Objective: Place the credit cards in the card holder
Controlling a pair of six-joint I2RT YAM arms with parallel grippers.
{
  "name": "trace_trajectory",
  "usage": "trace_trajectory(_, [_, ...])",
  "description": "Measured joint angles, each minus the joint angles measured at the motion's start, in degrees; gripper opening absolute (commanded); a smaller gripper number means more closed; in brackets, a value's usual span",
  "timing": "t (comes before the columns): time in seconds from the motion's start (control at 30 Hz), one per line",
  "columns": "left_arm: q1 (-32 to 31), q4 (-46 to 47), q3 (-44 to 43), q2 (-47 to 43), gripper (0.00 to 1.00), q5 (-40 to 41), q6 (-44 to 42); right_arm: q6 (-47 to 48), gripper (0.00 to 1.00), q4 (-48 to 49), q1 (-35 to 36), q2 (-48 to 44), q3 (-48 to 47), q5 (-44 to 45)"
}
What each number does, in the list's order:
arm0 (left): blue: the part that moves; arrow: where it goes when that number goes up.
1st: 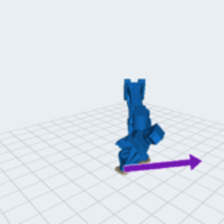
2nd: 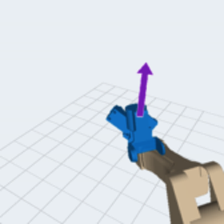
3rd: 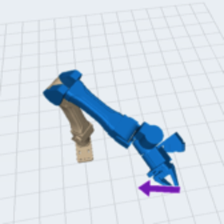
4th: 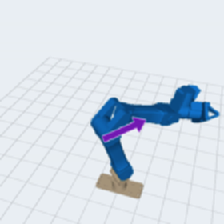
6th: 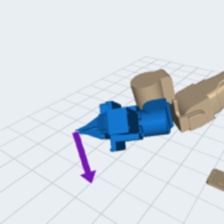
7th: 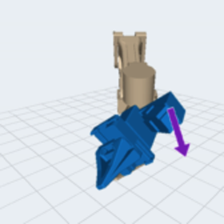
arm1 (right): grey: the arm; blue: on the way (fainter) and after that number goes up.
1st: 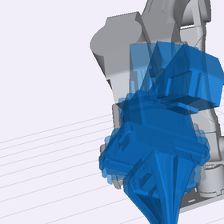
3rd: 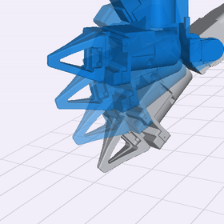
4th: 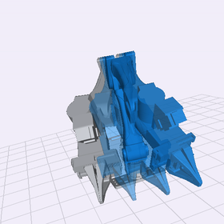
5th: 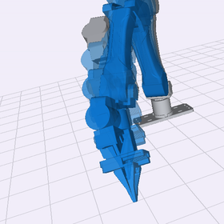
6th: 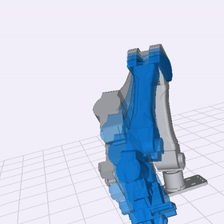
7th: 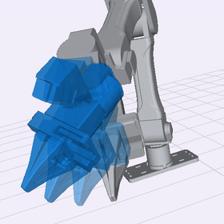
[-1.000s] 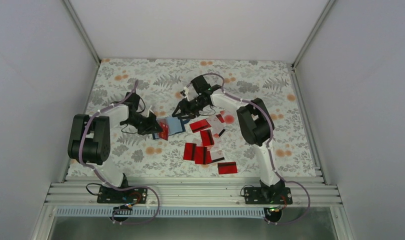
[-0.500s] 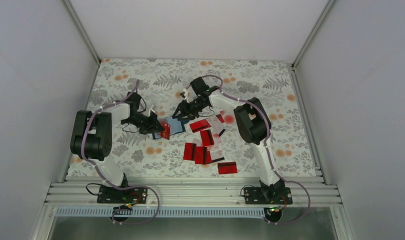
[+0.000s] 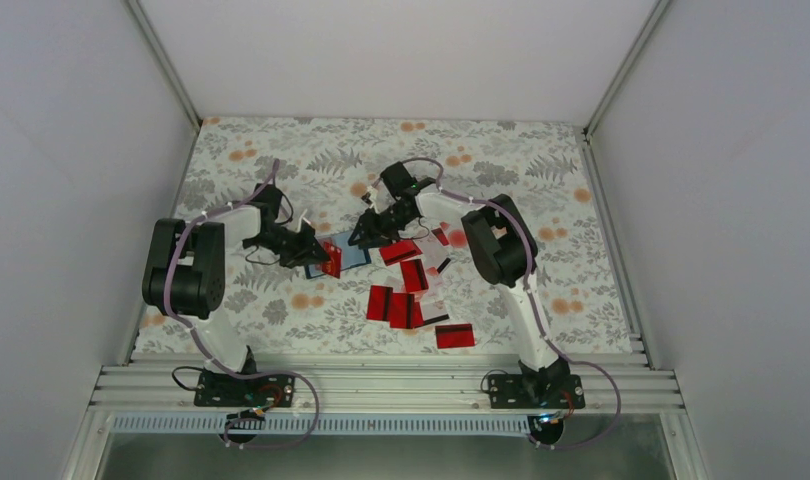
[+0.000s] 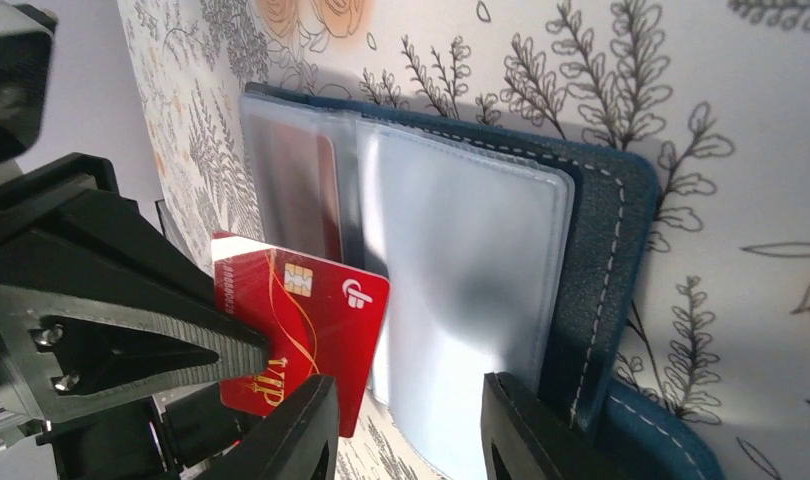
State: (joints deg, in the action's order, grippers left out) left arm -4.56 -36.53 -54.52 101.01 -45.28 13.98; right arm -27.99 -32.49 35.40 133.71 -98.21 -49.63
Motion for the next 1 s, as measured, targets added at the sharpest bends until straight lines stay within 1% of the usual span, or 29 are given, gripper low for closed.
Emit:
trace_trajectory(0.43, [0.3, 3.8, 0.0, 1.4, 0.02, -1.5, 1.5, 2.7, 0.36, 0.6, -0.1, 0.0, 1.6, -1.0])
trace_trajectory(1.0, [1.8, 8.0, 0.1, 2.1, 0.02, -2.1, 2.3, 3.2, 0.35, 1.2, -0.1, -0.2, 2.6, -1.9])
